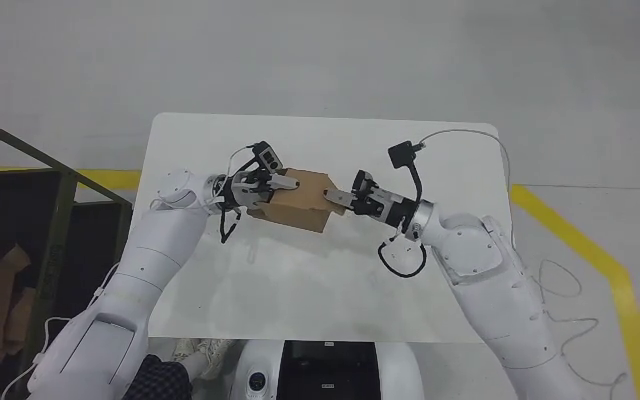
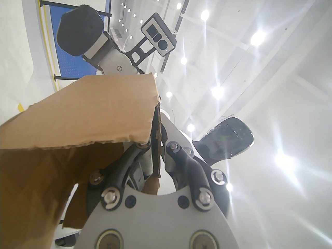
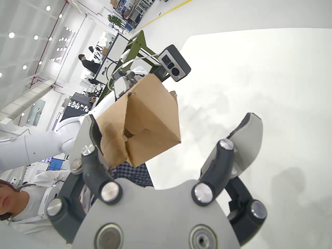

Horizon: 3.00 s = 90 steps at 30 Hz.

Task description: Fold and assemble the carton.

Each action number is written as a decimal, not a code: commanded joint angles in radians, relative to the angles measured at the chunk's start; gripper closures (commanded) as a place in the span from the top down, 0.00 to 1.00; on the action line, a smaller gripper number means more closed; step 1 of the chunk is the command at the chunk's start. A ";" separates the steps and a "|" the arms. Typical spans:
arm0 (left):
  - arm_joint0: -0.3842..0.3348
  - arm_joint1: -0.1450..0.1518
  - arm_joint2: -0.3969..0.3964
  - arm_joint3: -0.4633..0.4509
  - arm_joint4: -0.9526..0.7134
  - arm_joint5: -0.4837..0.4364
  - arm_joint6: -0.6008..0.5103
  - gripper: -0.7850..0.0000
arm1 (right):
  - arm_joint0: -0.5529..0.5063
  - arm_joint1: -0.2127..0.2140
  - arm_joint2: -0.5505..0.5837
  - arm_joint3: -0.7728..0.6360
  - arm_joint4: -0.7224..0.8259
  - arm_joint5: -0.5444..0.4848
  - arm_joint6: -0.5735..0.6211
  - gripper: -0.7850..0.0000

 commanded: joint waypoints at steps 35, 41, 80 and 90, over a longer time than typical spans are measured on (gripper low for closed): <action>-0.002 0.008 0.025 -0.013 -0.030 0.014 0.000 0.00 | 0.024 0.001 -0.053 0.018 -0.066 0.041 0.000 1.00; -0.004 0.009 0.029 -0.014 -0.034 0.015 0.000 0.00 | 0.035 -0.001 -0.066 0.027 -0.064 0.043 -0.001 1.00; -0.117 0.035 0.194 -0.276 1.062 -0.159 0.216 0.00 | -0.295 0.072 0.240 -0.257 -0.094 -0.242 -0.041 1.00; -0.176 0.005 0.341 -0.355 1.368 -0.117 0.287 0.00 | -0.358 0.087 0.300 -0.278 -0.063 -0.262 -0.027 1.00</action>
